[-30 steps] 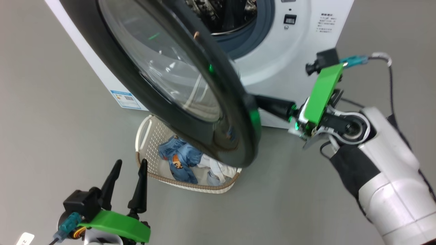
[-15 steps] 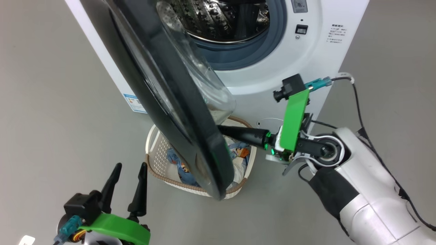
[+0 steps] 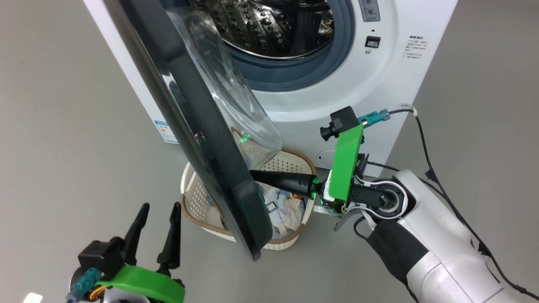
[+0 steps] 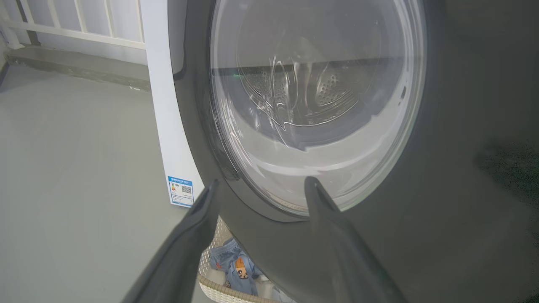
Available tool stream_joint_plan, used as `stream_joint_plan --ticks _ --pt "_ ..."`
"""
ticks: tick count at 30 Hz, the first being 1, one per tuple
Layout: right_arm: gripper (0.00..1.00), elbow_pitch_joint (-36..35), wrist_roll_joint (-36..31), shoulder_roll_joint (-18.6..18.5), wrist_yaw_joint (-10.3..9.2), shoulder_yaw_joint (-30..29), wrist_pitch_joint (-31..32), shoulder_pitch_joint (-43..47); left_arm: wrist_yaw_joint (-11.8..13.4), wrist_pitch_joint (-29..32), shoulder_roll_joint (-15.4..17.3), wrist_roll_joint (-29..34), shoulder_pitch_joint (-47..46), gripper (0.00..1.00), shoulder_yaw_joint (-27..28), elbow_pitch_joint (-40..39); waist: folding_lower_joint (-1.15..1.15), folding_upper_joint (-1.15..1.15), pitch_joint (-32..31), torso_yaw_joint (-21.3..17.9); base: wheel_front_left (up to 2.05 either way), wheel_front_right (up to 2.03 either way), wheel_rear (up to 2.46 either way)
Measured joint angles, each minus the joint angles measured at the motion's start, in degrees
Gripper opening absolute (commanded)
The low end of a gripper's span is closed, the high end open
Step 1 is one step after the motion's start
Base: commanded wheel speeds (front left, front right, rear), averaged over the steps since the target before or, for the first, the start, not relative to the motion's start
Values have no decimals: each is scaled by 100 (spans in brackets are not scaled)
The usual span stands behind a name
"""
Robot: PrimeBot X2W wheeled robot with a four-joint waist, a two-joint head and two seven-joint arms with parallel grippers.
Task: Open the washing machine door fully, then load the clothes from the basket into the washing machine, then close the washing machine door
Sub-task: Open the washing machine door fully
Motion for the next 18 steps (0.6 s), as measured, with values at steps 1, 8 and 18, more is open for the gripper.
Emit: stream_joint_plan --ticks 1,8,18 --pt "0 4 -2 7 1 2 -51 18 0 0 -1 0 7 100 4 1 0 0 -14 -10 0 0 0" --pt "100 130 -244 -19 1 5 -434 175 0 0 47 -2 84 100 -13 79 0 0 -99 -161 0 0 0" --pt "100 186 -650 -453 1 78 -1003 867 0 0 169 -13 211 100 112 132 0 0 -246 -522 0 0 0"
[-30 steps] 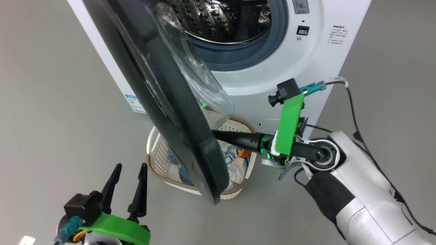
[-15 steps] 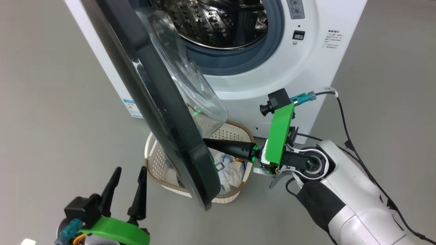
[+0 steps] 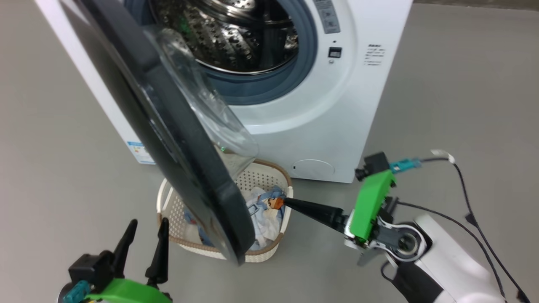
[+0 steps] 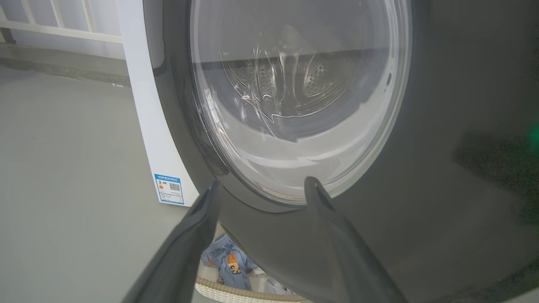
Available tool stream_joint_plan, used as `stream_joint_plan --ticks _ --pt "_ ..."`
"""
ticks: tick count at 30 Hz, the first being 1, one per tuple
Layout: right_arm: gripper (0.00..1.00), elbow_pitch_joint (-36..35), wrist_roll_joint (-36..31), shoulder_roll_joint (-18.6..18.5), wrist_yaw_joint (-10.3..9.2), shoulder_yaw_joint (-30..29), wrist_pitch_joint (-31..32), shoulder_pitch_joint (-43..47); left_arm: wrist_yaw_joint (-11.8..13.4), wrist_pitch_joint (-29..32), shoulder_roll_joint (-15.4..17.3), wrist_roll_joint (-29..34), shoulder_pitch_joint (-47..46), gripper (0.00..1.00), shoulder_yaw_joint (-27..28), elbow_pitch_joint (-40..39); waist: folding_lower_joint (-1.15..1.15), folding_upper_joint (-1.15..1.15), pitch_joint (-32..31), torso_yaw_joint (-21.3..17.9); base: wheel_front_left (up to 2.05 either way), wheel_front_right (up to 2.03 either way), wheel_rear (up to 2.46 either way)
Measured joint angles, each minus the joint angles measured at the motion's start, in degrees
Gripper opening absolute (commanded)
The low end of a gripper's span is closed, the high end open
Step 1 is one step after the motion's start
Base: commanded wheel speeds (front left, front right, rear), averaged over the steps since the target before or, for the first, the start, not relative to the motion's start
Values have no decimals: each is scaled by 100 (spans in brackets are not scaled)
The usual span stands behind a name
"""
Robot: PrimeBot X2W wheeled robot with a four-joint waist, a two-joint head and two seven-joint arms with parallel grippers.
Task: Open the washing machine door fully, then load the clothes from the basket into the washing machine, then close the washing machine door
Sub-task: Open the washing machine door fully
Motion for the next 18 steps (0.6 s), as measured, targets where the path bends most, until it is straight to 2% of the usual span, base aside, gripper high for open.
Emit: stream_joint_plan --ticks 18 --pt "100 -92 -541 -898 0 -36 -1836 1032 0 0 70 0 374 100 226 -1 0 0 -275 -520 0 0 0"
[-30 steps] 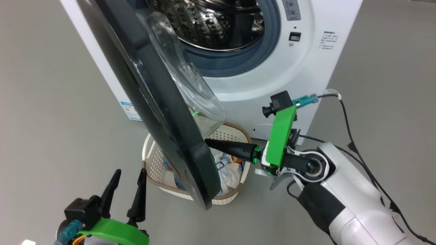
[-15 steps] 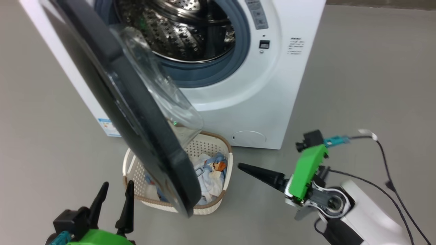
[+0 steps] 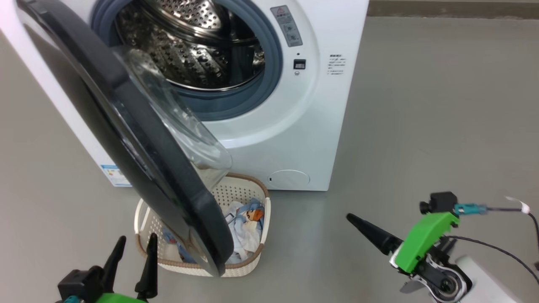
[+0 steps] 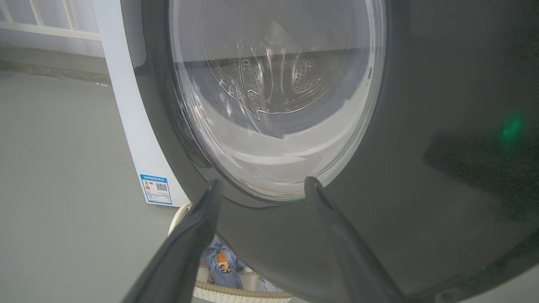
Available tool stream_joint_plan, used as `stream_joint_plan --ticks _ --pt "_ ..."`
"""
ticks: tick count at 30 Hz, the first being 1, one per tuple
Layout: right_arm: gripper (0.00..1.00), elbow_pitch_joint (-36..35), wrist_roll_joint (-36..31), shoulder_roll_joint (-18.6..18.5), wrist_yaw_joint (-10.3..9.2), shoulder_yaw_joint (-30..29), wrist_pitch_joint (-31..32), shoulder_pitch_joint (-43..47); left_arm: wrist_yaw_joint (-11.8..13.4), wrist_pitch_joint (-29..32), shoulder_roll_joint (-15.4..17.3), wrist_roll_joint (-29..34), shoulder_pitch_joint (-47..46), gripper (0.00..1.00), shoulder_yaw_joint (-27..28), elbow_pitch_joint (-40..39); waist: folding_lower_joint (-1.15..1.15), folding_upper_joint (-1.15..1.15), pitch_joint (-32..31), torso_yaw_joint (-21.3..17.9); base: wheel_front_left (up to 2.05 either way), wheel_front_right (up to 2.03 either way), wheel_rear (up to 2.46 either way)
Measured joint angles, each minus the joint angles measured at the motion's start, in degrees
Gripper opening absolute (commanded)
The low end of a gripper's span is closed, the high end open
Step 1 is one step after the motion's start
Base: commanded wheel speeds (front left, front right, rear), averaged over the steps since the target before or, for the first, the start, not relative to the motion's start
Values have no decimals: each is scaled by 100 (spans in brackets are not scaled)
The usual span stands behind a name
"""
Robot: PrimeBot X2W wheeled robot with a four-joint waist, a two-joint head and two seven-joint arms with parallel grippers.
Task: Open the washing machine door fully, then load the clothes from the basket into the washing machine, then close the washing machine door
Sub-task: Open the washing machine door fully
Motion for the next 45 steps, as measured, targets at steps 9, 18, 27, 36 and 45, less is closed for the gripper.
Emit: stream_joint_plan --ticks 9,18,27,36,45 --pt "100 -12 -708 -402 0 433 -1277 283 0 0 0 0 96 100 65 0 0 0 -82 -152 0 0 0" --pt "100 558 -1377 -567 0 1022 -2506 285 0 0 -19 0 98 100 78 0 0 0 -130 -172 0 0 0" --pt "100 934 -2140 -552 1 751 -2907 274 0 0 -24 1 113 100 124 -2 0 0 -95 -154 0 0 0" --pt "100 147 -3996 -197 1 -1040 -2910 733 0 0 -51 1 113 100 192 -18 0 0 -100 -142 0 0 0" --pt "100 -833 -5643 428 1 -2608 -2911 1473 0 0 -62 3 112 100 233 -54 0 0 -54 -120 0 0 0"
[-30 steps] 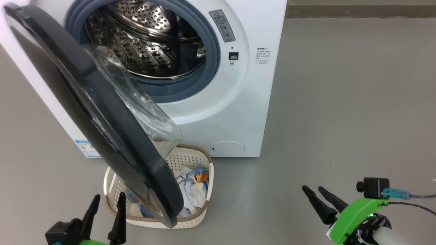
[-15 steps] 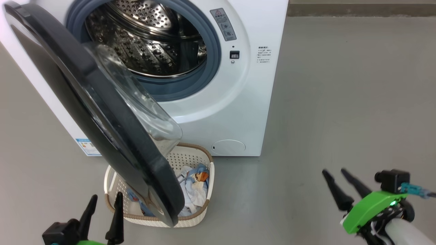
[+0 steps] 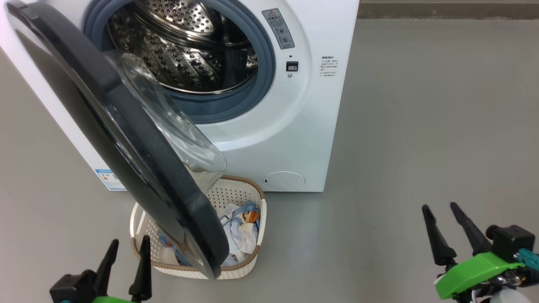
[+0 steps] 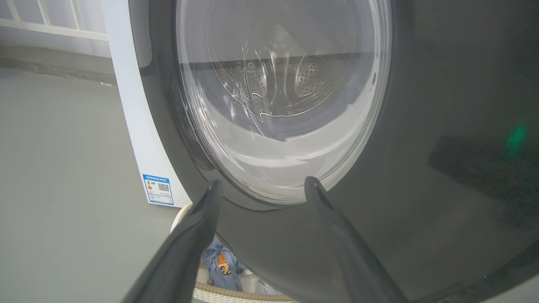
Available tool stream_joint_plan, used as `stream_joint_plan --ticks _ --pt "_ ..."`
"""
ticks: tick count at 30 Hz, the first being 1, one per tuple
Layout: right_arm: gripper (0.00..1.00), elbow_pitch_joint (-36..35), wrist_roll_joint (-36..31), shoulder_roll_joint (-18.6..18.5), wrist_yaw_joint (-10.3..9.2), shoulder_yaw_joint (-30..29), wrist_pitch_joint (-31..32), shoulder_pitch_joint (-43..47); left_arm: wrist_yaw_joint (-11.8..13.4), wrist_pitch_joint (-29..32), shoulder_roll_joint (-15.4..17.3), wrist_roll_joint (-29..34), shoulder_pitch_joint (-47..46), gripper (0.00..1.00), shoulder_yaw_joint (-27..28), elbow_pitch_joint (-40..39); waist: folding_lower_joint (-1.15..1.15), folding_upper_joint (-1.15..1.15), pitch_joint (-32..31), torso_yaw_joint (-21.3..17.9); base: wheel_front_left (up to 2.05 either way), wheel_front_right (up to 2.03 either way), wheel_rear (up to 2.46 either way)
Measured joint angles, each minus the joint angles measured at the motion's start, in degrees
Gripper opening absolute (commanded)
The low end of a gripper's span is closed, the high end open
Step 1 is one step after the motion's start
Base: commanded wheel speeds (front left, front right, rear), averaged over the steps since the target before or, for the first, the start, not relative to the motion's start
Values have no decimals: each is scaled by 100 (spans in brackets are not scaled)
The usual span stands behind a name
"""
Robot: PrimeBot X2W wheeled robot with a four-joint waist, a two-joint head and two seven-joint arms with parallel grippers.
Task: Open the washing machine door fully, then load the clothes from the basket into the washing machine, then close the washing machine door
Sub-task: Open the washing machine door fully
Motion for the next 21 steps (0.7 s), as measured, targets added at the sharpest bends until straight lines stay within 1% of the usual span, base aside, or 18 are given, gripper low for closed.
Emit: stream_joint_plan --ticks 4,7,16,21 --pt "100 -226 -458 220 0 -476 -2 190 0 0 -2 7 -2 100 15 -5 0 0 18 13 0 0 0" --pt "100 -313 -720 337 0 -725 -3 292 0 0 -2 8 -3 100 20 -5 0 0 22 29 0 0 0" --pt "100 -201 -1037 547 0 -969 -3 566 0 0 -23 8 -7 100 21 -5 0 0 45 106 0 0 0" --pt "100 -154 -1044 602 0 -1023 -3 587 0 0 -45 8 -8 100 24 -3 0 0 43 132 0 0 0"
